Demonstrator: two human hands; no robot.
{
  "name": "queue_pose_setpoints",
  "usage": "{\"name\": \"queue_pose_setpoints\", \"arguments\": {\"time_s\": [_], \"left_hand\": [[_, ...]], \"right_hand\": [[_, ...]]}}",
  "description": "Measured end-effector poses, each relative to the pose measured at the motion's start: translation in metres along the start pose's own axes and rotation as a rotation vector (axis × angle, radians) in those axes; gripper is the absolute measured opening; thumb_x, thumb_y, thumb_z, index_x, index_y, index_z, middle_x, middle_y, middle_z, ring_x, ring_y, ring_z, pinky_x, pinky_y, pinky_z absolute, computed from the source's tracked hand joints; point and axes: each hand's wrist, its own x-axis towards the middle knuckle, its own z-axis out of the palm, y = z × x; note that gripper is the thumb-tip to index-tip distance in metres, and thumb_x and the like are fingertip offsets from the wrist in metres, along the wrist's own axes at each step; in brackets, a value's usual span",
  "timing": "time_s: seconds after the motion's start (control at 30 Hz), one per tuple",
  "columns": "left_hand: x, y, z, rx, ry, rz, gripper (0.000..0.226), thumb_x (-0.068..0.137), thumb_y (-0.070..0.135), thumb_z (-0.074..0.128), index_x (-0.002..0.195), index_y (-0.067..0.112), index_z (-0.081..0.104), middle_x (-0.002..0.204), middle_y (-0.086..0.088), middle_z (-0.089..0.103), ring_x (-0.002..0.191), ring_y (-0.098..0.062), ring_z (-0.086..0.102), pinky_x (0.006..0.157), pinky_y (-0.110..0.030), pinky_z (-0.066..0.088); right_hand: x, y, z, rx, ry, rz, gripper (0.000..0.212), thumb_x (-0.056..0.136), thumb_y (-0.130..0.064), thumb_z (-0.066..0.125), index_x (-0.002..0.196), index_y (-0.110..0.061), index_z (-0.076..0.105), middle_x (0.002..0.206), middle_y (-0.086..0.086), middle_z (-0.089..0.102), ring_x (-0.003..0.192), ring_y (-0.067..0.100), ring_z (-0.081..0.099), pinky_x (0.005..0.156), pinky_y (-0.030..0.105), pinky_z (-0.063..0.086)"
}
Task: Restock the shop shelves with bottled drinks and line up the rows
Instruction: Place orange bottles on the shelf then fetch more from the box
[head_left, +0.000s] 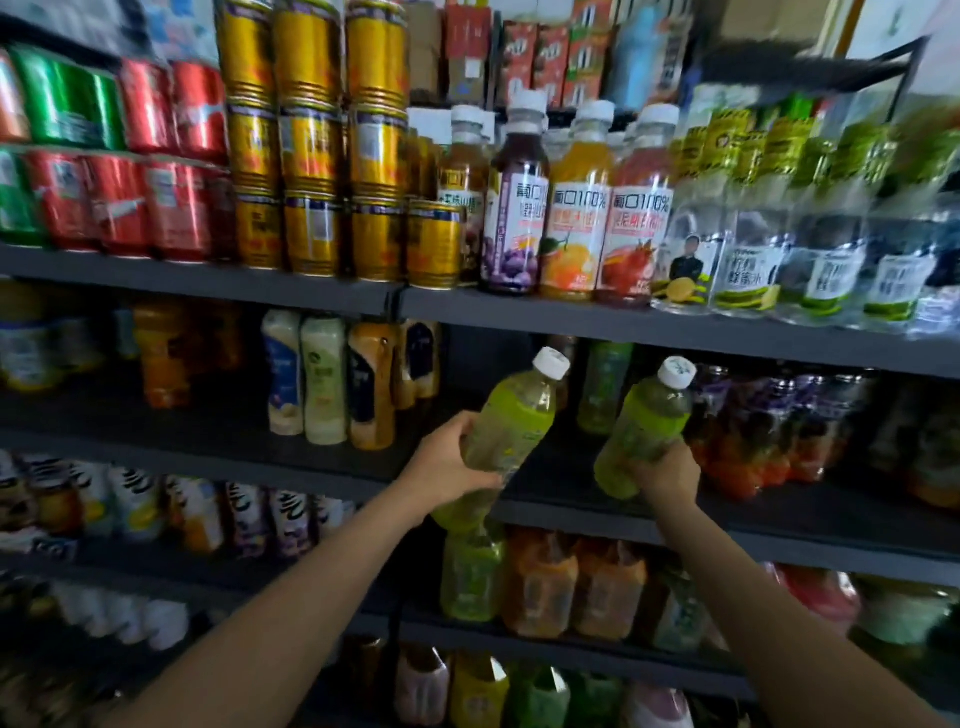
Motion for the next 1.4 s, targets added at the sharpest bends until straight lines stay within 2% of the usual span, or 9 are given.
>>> {"name": "queue_pose_setpoints", "arguments": {"time_s": [0.1,0.23,0.33,0.47,0.6,0.87,1.1,1.23,1.4], "left_hand": [[0.022,-0.002,0.008,-0.001,0.045,-0.056,0.051,0.072,0.017,0.077,0.110,0.030,0.044,0.110,0.006,0.054,0.107,-0.015,0.052,0.087,-0.032,0.046],[0.041,-0.006,0.014,0.013,0.089,-0.116,0.053,0.073,0.021,0.077,0.110,0.034,0.041,0.115,0.007,0.052,0.110,-0.016,0.051,0.095,-0.040,0.046],[0.051,-0.008,0.021,-0.001,0.121,-0.132,0.053,0.073,0.020,0.078,0.110,0.031,0.042,0.115,0.006,0.052,0.111,-0.017,0.051,0.095,-0.039,0.046],[0.060,-0.006,0.033,-0.089,0.143,-0.132,0.055,0.070,0.018,0.079,0.110,0.030,0.044,0.118,0.003,0.055,0.111,-0.018,0.053,0.096,-0.043,0.046],[0.074,-0.003,0.057,-0.160,0.131,-0.136,0.052,0.072,0.015,0.078,0.110,0.030,0.046,0.117,0.003,0.057,0.111,-0.017,0.053,0.097,-0.039,0.046],[0.114,0.019,0.121,-0.232,0.045,-0.132,0.059,0.075,0.021,0.075,0.123,0.023,0.041,0.127,0.002,0.050,0.119,-0.018,0.048,0.099,-0.037,0.043],[0.137,0.034,0.163,-0.129,0.069,-0.094,0.069,0.074,0.026,0.076,0.128,0.016,0.035,0.128,-0.006,0.051,0.117,-0.023,0.050,0.097,-0.037,0.044],[0.149,0.038,0.177,-0.064,0.131,-0.087,0.072,0.072,0.027,0.078,0.126,0.013,0.033,0.125,-0.011,0.052,0.114,-0.027,0.053,0.094,-0.036,0.045],[0.143,0.030,0.167,-0.066,0.036,-0.105,0.069,0.075,0.028,0.075,0.129,0.013,0.035,0.129,-0.008,0.048,0.118,-0.024,0.049,0.096,-0.035,0.044]], "right_hand": [[0.030,0.010,0.016,-0.124,-0.065,-0.073,0.044,0.085,-0.021,0.063,0.120,0.001,0.046,0.125,0.023,0.050,0.112,0.044,0.050,0.092,0.048,0.044],[0.062,0.004,0.024,-0.203,-0.161,-0.044,0.054,0.088,-0.029,0.059,0.129,0.001,0.039,0.134,0.020,0.041,0.124,0.041,0.040,0.107,0.046,0.031],[0.081,0.001,0.027,-0.188,-0.196,0.000,0.061,0.084,-0.030,0.065,0.129,0.001,0.039,0.135,0.020,0.041,0.124,0.040,0.041,0.106,0.044,0.032],[0.087,0.006,0.032,-0.156,-0.187,-0.020,0.051,0.084,-0.024,0.065,0.122,0.003,0.042,0.128,0.023,0.048,0.120,0.039,0.046,0.102,0.043,0.035],[0.079,0.022,0.030,-0.024,-0.263,0.005,0.064,0.083,-0.017,0.067,0.135,0.001,0.034,0.131,0.021,0.050,0.122,0.036,0.047,0.097,0.036,0.038],[0.068,0.044,-0.002,0.044,-0.322,-0.144,0.054,0.085,-0.008,0.063,0.134,-0.005,0.040,0.135,0.013,0.049,0.125,0.026,0.045,0.100,0.031,0.037],[0.063,0.047,-0.012,-0.109,-0.431,-0.299,0.055,0.084,-0.014,0.066,0.132,-0.006,0.040,0.122,0.011,0.053,0.113,0.025,0.053,0.089,0.027,0.043],[0.059,0.053,-0.002,-0.130,-0.336,-0.275,0.043,0.086,-0.013,0.062,0.124,-0.003,0.046,0.117,0.018,0.057,0.110,0.030,0.056,0.092,0.037,0.048],[0.047,0.050,-0.002,-0.109,-0.184,-0.354,0.036,0.085,-0.002,0.058,0.119,0.000,0.049,0.115,0.019,0.056,0.106,0.032,0.055,0.087,0.038,0.047]]}}
